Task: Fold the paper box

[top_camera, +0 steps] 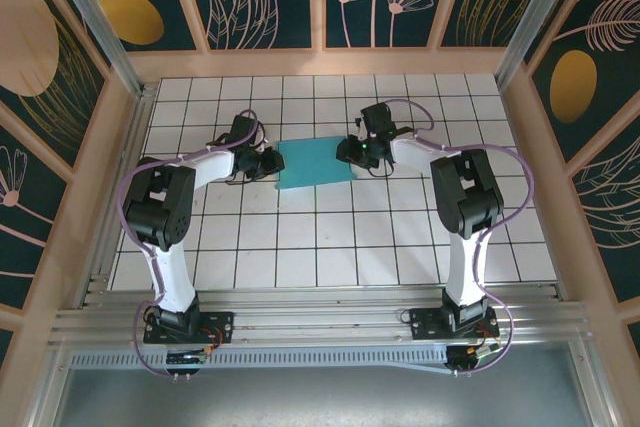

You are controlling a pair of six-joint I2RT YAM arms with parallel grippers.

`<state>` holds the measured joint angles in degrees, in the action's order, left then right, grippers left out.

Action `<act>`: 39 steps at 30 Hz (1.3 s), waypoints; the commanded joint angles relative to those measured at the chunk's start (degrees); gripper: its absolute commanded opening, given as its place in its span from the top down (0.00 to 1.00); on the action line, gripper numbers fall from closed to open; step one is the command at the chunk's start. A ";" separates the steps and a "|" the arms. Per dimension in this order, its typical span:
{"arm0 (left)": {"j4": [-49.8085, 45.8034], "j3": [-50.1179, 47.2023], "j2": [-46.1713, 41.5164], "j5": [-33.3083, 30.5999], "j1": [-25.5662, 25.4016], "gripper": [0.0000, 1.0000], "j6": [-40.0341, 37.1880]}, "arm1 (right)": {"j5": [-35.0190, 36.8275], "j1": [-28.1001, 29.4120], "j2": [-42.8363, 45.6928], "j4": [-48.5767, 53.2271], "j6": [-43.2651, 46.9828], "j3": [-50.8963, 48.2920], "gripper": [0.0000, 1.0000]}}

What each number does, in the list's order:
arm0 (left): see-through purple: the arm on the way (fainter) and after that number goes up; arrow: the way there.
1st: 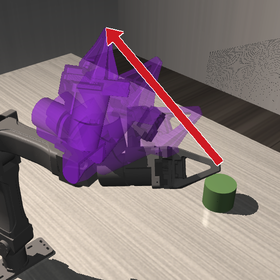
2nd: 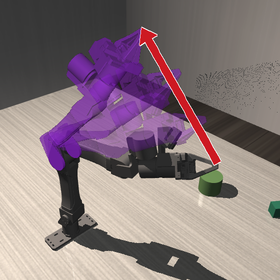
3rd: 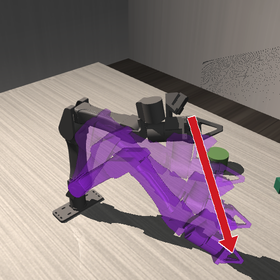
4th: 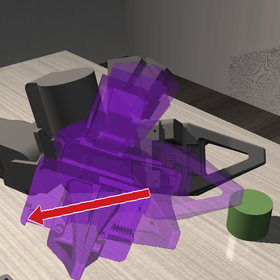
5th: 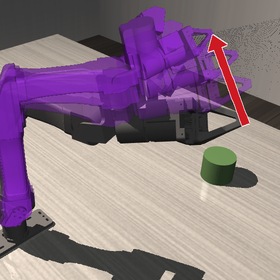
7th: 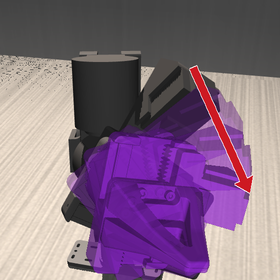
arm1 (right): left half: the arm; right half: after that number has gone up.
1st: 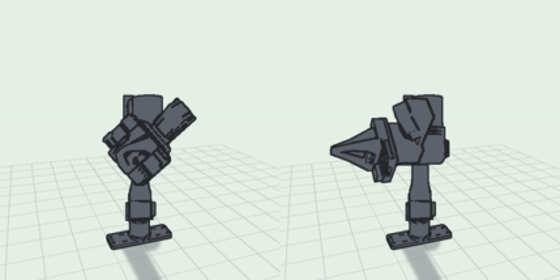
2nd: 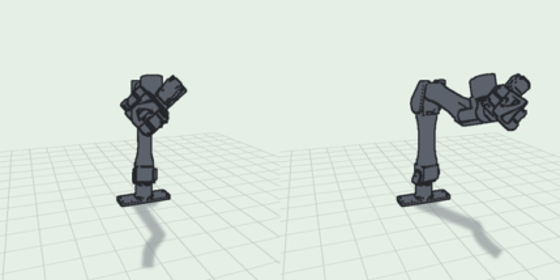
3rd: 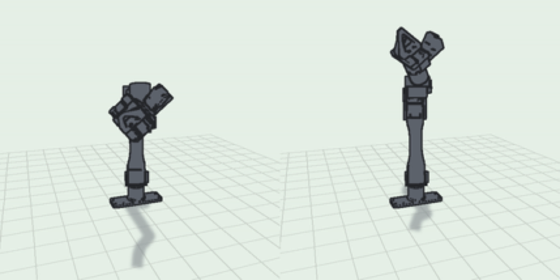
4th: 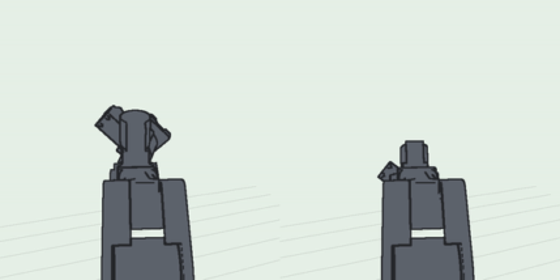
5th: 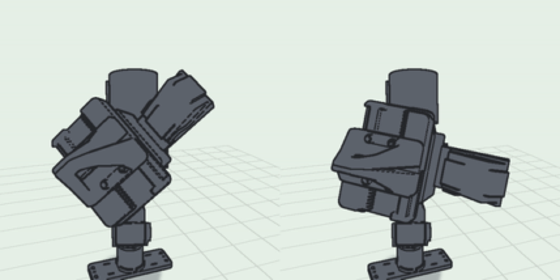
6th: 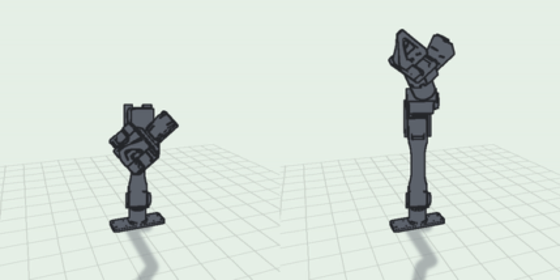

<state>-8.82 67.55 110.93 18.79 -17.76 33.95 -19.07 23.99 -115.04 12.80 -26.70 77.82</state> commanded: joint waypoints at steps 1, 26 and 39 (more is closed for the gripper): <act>-3.52 0.94 -0.76 -2.62 -0.96 0.72 -1.34 | 3.04 0.01 3.14 2.76 1.64 0.86 0.56; -0.26 -1.02 0.75 1.07 -1.02 0.72 0.96 | 2.10 0.01 -0.50 -4.15 -0.72 -6.98 0.79; 0.78 0.13 -7.28 -7.83 -0.62 0.54 2.50 | 3.46 -0.33 2.55 -0.49 1.56 -2.37 0.55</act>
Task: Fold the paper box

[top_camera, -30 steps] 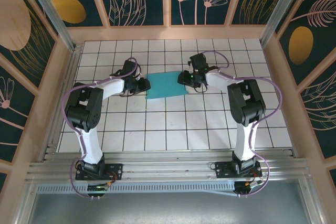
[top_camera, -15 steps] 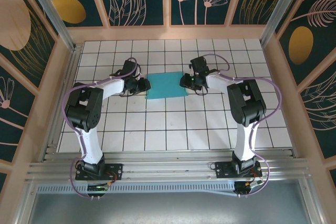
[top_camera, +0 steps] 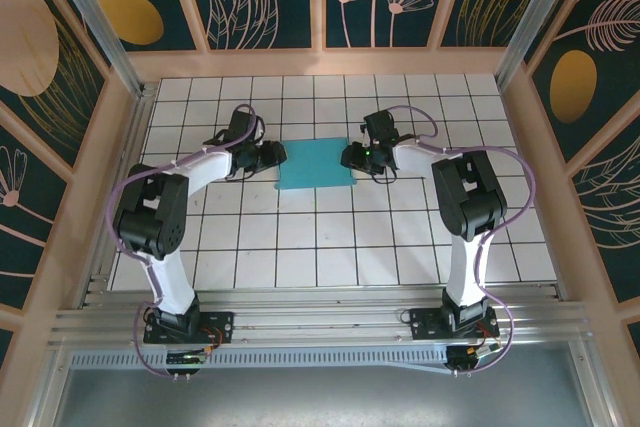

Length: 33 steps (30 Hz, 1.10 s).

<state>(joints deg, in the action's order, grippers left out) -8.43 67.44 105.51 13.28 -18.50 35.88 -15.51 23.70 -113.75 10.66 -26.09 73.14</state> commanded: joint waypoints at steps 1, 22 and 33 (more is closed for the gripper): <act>0.43 0.15 -1.52 -2.14 0.14 0.54 0.76 | -0.66 -0.14 0.56 1.58 0.82 2.53 0.55; 12.47 -4.64 0.65 10.24 3.48 0.45 3.24 | -21.32 -9.14 -6.12 -15.28 -3.92 -9.29 0.79; 20.18 -5.12 3.63 18.40 3.47 0.43 8.78 | -25.53 -11.93 -8.33 -19.55 -5.13 -10.92 0.79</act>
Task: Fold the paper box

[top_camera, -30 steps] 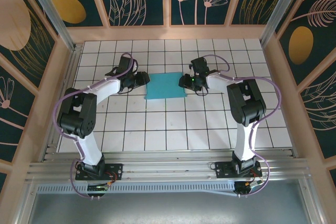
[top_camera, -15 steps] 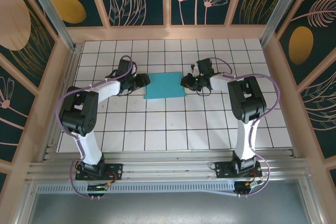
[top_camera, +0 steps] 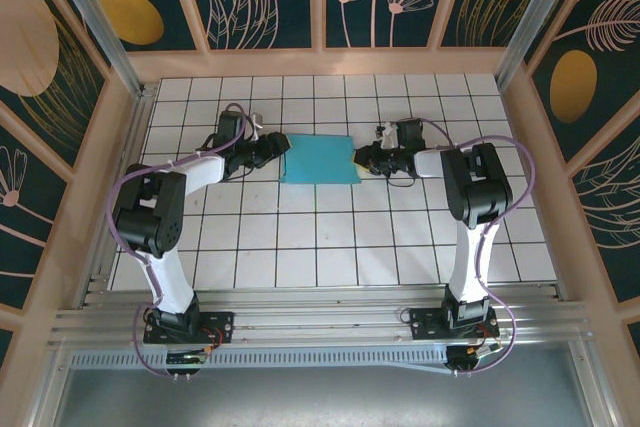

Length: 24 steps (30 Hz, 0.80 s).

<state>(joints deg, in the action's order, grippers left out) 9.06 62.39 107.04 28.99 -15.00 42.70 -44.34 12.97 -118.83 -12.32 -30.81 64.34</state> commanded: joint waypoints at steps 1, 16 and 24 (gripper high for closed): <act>2.88 -0.07 2.58 2.77 0.02 0.43 2.36 | 3.21 -1.38 -3.17 3.39 -0.24 -2.26 0.79; 17.84 -3.77 6.55 7.62 -0.80 0.41 11.66 | 2.41 -2.81 -3.89 3.07 0.18 -2.49 0.80; 32.51 -6.31 9.56 9.95 -3.53 0.48 23.30 | 2.33 -2.83 -4.05 3.33 0.13 -2.07 0.80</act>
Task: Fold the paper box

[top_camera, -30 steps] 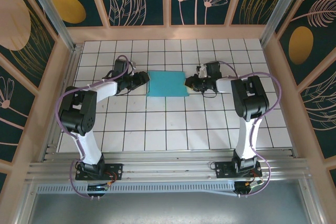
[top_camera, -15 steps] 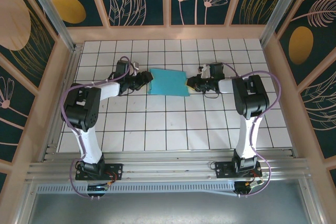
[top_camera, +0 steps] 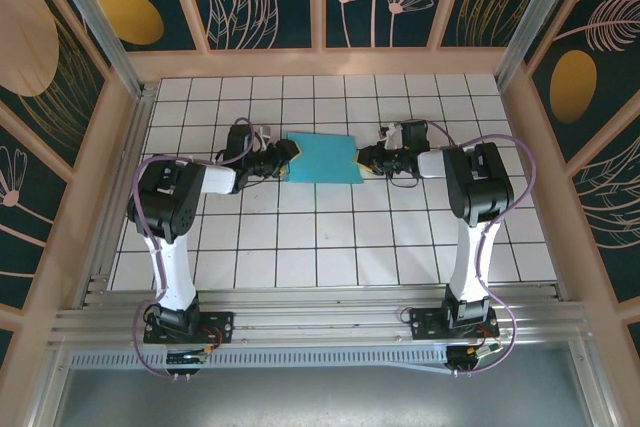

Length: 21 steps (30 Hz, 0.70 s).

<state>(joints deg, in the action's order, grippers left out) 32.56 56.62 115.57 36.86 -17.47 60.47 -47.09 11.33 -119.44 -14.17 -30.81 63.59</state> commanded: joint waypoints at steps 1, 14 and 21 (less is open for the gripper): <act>10.01 -0.55 1.27 2.08 -1.25 0.51 6.47 | 5.08 -1.16 -3.37 5.28 0.20 -1.28 0.80; 3.15 -0.56 -5.44 -2.47 -1.25 0.71 9.76 | 11.95 -0.94 10.98 -0.86 2.01 -6.42 0.37; -8.24 -1.22 -10.13 -5.59 -1.25 0.71 9.50 | 31.55 8.76 30.83 -20.63 25.57 -19.45 0.29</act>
<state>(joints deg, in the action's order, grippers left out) 31.53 55.46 108.40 33.30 -18.72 69.28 -26.28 14.81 -94.63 -22.41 -19.97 47.83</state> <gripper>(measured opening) 0.307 0.714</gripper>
